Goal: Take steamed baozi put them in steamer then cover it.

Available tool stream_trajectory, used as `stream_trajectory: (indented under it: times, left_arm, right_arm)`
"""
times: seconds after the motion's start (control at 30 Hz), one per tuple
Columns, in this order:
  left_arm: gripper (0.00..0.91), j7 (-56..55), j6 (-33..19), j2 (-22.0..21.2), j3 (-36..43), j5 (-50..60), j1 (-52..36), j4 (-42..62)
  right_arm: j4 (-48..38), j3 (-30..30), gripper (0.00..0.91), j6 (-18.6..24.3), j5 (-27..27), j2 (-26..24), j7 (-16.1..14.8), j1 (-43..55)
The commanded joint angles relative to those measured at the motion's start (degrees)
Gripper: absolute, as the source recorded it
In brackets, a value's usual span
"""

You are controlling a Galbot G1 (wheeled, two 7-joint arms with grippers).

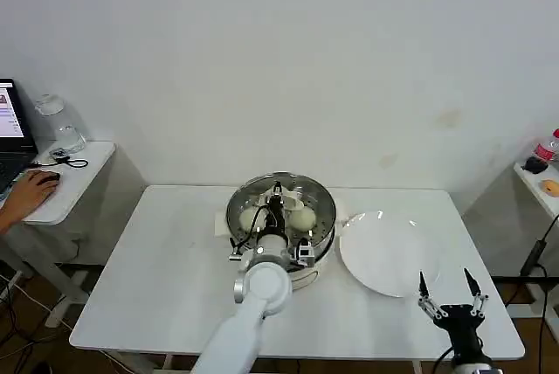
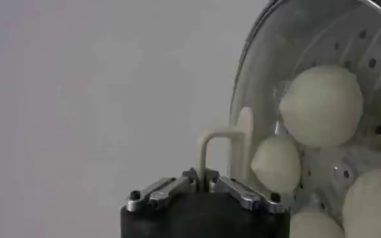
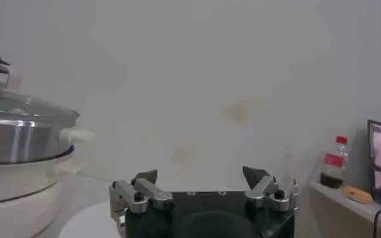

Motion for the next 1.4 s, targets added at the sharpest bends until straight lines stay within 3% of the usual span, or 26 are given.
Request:
stream_trajectory:
  times: [0.03,0.3,0.6,0.9,1.03,1.1,1.17,1.27,1.33,1.4]
  left_arm:
    - [0.907,0.2,0.2,0.4,-0.1,-1.1,0.5,-1.4]
    - [0.907,0.7,0.2,2.6,0.4,-3.4,2.1,-6.8]
    - [0.907,1.3,0.0,7.9,1.1,-7.5,7.1,-15.8]
    - [0.907,-1.1,-2.6,16.9,-2.7,-18.3,15.7,-30.3]
    - [0.907,-6.9,-5.0,23.3,-7.1,-30.8,23.3,-38.4]
    - [0.907,-13.5,-6.7,25.7,-11.3,-44.4,27.9,-41.0]
    - [0.907,-19.4,-12.1,27.0,-17.6,-60.3,33.1,-41.4]
    - [0.907,-26.3,-21.7,26.5,-25.2,-83.4,36.5,-36.7]
    - [0.907,-27.8,-27.4,23.5,-30.6,-90.6,38.5,-33.6]
    - [0.907,-29.3,-29.7,22.0,-32.2,-95.0,40.6,-32.2]
  right_arm:
    - [0.1,0.0,0.907,0.0,-0.2,0.1,0.0,-0.1]
    - [0.2,-0.4,0.907,0.1,-0.8,0.3,0.0,-0.2]
    - [0.1,-0.7,0.907,0.1,-1.3,0.6,0.1,-0.3]
    - [-0.2,-0.9,0.907,0.2,-1.5,0.6,0.2,-0.6]
    - [-0.5,-1.4,0.907,0.1,-1.3,0.4,0.3,-0.8]
    - [-0.5,-1.7,0.907,0.0,-1.0,0.2,0.3,-1.1]
    - [-0.4,-2.0,0.907,-0.2,-0.6,0.1,0.4,-1.6]
    - [0.3,-3.2,0.907,-1.1,0.1,-0.8,0.6,-2.7]
    - [1.9,-4.8,0.907,-3.1,1.9,-2.0,0.8,-4.4]
    - [2.7,-5.4,0.907,-4.3,2.8,-3.2,0.8,-5.5]
